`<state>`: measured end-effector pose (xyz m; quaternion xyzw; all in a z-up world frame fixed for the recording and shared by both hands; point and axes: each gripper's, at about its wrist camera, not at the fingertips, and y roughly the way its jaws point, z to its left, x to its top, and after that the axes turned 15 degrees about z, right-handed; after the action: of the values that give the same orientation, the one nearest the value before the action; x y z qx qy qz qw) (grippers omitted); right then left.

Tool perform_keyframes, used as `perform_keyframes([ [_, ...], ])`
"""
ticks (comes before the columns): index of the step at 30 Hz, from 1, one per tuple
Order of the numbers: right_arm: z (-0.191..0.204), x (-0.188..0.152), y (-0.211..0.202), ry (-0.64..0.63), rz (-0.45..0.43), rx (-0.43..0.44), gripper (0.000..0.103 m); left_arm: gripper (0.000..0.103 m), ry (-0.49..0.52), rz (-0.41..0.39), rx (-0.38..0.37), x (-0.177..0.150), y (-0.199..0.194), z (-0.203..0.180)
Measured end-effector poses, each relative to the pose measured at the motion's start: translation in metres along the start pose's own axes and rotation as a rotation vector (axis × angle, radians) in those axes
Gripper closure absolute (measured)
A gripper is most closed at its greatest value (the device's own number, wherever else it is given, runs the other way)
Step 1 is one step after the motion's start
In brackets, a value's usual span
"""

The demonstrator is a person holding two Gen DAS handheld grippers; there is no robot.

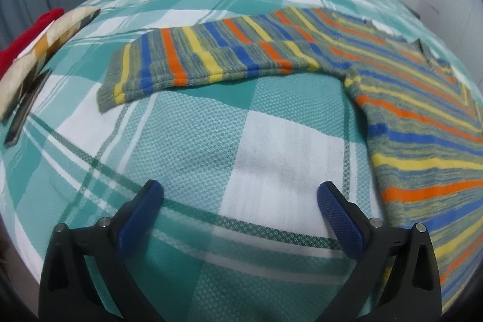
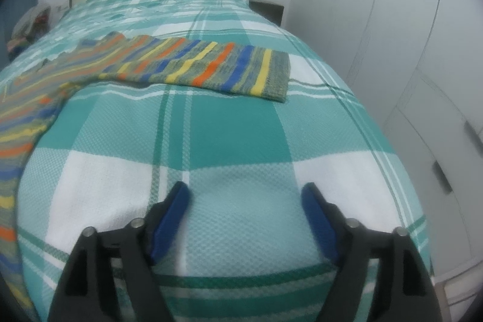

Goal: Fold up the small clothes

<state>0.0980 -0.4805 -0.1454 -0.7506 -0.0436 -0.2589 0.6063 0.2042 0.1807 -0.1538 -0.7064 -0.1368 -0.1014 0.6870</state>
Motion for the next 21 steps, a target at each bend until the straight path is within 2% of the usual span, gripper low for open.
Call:
perform_keyframes([
  [2,-0.004,0.002,-0.004,0.005,0.033,0.033,0.014,0.001,-0.020,-0.029,-0.043,-0.004,-0.010,0.003],
  [5,-0.017,0.007,-0.015,0.045,0.066,0.134,0.014,0.001,-0.034,-0.104,-0.076,-0.008,-0.029,0.004],
  [8,-0.036,0.020,-0.026,0.113,0.050,0.237,0.014,0.001,-0.059,-0.172,-0.081,-0.003,-0.044,0.008],
  [12,-0.080,0.061,-0.027,0.257,0.042,0.436,0.014,0.001,-0.112,-0.193,-0.123,0.001,-0.055,0.018],
  [14,-0.099,0.082,-0.017,0.317,0.071,0.530,0.014,0.001,-0.123,-0.202,-0.142,-0.003,-0.060,0.019],
  [19,-0.121,0.116,0.035,0.436,0.215,0.662,0.028,0.001,-0.082,-0.229,-0.146,-0.025,-0.075,0.008],
  [21,-0.123,0.125,0.047,0.454,0.230,0.662,0.036,0.001,-0.060,-0.225,-0.141,-0.031,-0.079,0.005],
])
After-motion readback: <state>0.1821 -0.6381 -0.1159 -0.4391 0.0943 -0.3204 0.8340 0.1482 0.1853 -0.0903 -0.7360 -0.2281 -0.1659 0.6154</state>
